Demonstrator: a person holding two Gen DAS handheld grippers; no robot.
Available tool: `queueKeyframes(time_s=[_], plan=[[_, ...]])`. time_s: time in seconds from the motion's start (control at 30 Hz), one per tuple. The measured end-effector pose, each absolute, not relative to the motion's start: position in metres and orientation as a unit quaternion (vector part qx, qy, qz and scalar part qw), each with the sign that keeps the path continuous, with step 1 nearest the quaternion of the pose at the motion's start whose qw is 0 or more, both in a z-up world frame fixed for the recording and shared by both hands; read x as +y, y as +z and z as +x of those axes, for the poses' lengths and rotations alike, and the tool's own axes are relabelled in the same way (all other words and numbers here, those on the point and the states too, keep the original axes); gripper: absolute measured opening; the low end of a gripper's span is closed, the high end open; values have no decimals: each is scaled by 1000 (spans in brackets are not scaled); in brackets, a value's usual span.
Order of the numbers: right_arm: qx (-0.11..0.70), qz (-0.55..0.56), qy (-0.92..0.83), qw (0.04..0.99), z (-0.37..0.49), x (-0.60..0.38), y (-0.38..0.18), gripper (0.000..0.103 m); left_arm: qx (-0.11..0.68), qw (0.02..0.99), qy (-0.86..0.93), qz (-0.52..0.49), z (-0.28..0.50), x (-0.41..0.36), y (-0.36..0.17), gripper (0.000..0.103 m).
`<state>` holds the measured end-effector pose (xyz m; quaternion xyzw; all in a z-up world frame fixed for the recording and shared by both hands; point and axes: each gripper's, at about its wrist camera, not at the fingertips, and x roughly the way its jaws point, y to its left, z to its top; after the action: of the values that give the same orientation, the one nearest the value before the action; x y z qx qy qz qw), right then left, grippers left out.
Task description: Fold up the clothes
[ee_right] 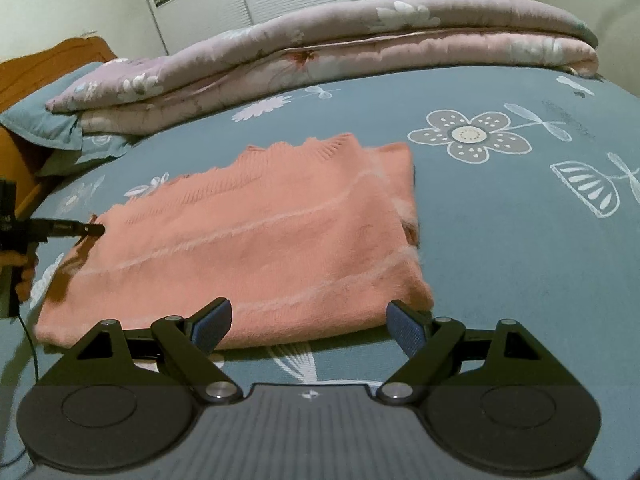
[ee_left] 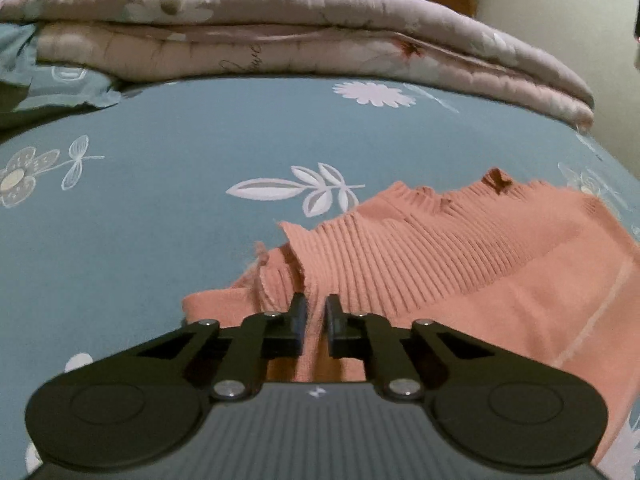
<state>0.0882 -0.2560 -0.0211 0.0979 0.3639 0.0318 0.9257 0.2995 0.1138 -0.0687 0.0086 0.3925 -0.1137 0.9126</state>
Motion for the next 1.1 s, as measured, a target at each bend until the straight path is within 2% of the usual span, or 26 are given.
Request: queueKeyframes(time_s=[0.2,0.4,0.6,0.73,0.9,1.0,1.07,1.1], plan=[[358,97,31,928,86,-256,-17,88,356,931,-77,6,276,121,-43,5],[353,100,26,930,90,-262,-19,90,400,916,-44,-9,303,124,-78,7],[341,91,13,936,97,-267,-15,90,358,933,-43,-15,275,129,-42,7],[333,90,13,939,108,-272,-16,90,406,913,-27,-34,287,143,-62,8],[303,88,33,948,144,-286,-10,90,398,916,-27,-34,290,135,-62,7],[308,81,45,947,186,-299,-11,85,397,917,-28,-26,298,130,-55,8],[311,76,53,946,214,-308,-11,73,404,914,-26,-18,302,127,-56,8],[319,86,60,942,229,-315,-15,60,408,913,-23,-18,304,126,-58,8]])
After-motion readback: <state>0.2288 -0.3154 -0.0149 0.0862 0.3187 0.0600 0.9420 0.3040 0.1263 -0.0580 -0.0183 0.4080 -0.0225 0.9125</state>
